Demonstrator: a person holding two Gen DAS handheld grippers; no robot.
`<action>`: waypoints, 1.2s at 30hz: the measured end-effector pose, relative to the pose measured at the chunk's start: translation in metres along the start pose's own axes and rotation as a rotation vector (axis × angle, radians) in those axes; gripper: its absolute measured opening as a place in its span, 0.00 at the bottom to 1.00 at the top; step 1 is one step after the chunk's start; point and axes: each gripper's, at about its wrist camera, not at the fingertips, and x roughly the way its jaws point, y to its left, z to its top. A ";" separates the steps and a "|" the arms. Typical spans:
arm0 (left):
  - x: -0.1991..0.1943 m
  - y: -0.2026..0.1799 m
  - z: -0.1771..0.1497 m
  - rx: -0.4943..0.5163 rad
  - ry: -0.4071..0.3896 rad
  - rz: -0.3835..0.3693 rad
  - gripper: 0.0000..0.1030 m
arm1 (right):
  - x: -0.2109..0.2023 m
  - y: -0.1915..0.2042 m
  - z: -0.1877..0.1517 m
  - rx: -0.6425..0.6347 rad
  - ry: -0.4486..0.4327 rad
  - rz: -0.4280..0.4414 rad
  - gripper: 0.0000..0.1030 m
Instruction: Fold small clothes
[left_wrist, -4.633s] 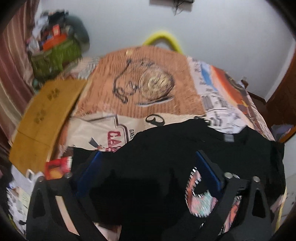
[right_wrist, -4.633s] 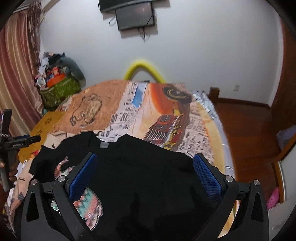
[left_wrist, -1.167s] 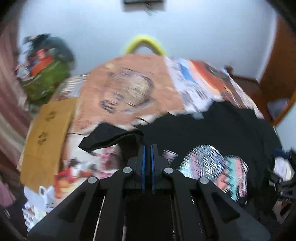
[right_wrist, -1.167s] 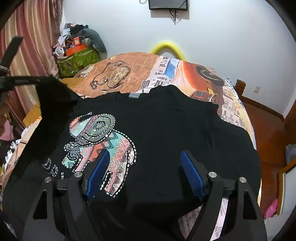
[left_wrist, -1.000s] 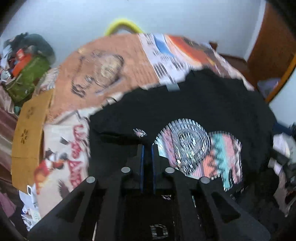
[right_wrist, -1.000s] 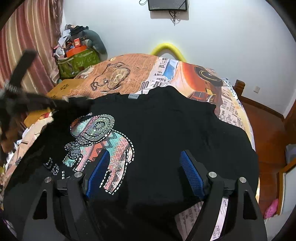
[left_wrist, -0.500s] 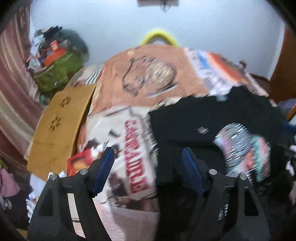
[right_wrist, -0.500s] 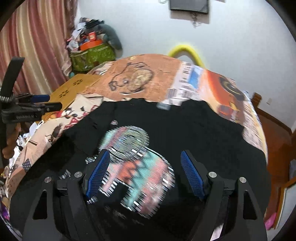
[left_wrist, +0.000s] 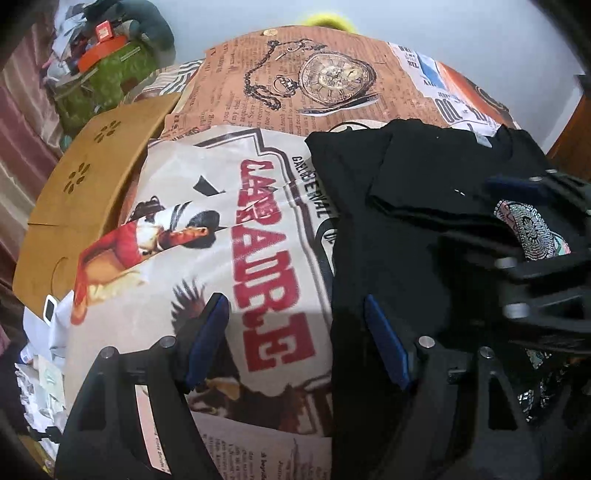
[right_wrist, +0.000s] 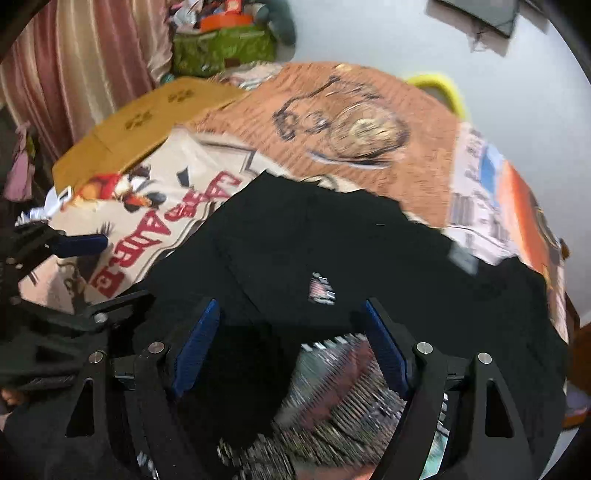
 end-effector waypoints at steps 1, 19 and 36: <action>0.000 0.000 -0.001 0.007 -0.006 0.006 0.76 | 0.009 0.004 0.001 -0.014 0.016 -0.001 0.73; -0.006 -0.012 0.000 0.058 -0.015 0.107 0.77 | -0.068 -0.111 -0.046 0.273 -0.095 -0.170 0.73; -0.083 -0.091 0.022 0.087 -0.141 0.091 0.84 | -0.202 -0.221 -0.210 0.517 -0.180 -0.268 0.74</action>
